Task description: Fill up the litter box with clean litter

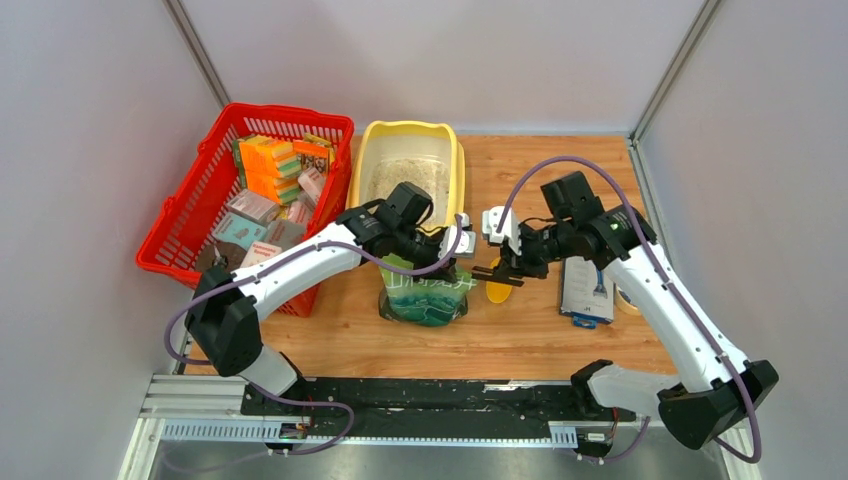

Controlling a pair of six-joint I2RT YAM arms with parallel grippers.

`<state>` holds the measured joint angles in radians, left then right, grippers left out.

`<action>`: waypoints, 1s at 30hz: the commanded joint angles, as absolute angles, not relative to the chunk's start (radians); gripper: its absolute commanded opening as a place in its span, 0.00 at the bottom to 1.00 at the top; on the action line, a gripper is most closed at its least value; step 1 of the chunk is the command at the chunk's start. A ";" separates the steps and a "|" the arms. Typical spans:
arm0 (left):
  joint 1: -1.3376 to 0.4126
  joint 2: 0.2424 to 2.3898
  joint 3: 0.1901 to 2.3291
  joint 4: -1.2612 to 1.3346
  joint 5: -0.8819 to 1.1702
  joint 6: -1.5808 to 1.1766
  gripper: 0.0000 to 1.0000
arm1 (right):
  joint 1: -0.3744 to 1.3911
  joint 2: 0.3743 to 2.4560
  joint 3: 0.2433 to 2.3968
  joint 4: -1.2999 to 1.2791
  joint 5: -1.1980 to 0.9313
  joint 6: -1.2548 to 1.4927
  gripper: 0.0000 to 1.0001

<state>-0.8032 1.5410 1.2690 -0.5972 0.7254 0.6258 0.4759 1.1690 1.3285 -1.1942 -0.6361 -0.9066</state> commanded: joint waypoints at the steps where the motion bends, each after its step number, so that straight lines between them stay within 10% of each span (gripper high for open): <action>1: -0.811 1.497 1.240 -0.480 0.808 0.528 0.00 | 0.509 1.186 1.347 -1.190 -0.608 -0.979 0.00; 24: -0.788 1.496 1.216 -0.400 0.822 0.442 0.00 | 0.595 1.236 1.299 -1.106 -0.581 -0.925 0.00; 30: -0.755 1.459 1.204 -0.394 0.802 0.384 0.22 | 0.620 1.241 1.285 -1.066 -0.568 -0.890 0.00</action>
<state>-0.7761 1.5185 1.2068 -0.4778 0.7536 0.4408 0.5961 1.2366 1.2892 -1.0962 -0.5453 -0.9222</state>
